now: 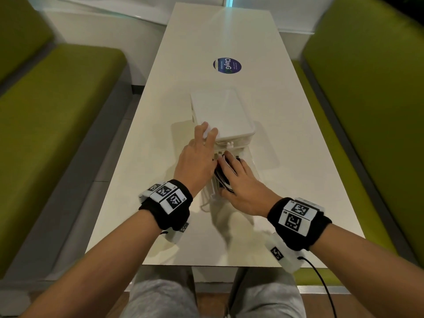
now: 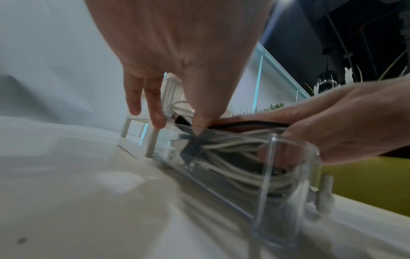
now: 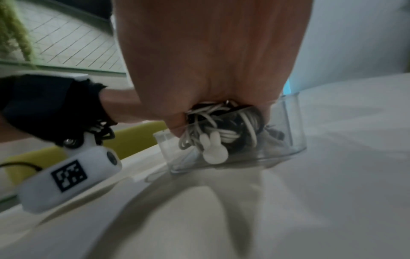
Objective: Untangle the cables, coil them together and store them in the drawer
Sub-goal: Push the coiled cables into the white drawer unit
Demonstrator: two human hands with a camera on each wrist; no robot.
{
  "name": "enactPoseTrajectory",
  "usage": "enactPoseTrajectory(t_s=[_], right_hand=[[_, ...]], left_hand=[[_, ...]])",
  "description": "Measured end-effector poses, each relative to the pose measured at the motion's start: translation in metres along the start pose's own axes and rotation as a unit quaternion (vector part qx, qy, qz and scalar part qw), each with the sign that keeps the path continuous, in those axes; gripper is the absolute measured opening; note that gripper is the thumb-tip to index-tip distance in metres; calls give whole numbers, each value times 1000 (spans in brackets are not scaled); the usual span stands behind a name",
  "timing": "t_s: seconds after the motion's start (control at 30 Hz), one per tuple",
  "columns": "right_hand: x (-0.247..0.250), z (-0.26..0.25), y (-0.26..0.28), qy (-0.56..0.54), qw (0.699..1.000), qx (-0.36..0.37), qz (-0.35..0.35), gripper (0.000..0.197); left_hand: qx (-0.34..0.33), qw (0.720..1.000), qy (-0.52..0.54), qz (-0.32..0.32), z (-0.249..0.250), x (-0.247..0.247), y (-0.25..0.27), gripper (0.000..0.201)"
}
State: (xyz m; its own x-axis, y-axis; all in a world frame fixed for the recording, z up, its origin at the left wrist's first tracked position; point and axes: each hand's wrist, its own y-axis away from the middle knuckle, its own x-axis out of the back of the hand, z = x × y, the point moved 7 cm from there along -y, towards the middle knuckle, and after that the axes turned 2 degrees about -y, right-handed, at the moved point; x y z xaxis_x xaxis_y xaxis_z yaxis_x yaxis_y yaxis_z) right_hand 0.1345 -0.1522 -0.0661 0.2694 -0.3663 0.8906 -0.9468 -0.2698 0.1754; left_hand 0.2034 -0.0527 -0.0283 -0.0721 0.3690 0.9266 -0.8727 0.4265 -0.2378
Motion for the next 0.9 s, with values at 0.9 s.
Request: enactPoseTrajectory(t_s=[0.9], right_hand=[[-1,3,3,-62,994,-75,41,70]], left_hand=[[-9,999,38,-18,-10,2,0,86]])
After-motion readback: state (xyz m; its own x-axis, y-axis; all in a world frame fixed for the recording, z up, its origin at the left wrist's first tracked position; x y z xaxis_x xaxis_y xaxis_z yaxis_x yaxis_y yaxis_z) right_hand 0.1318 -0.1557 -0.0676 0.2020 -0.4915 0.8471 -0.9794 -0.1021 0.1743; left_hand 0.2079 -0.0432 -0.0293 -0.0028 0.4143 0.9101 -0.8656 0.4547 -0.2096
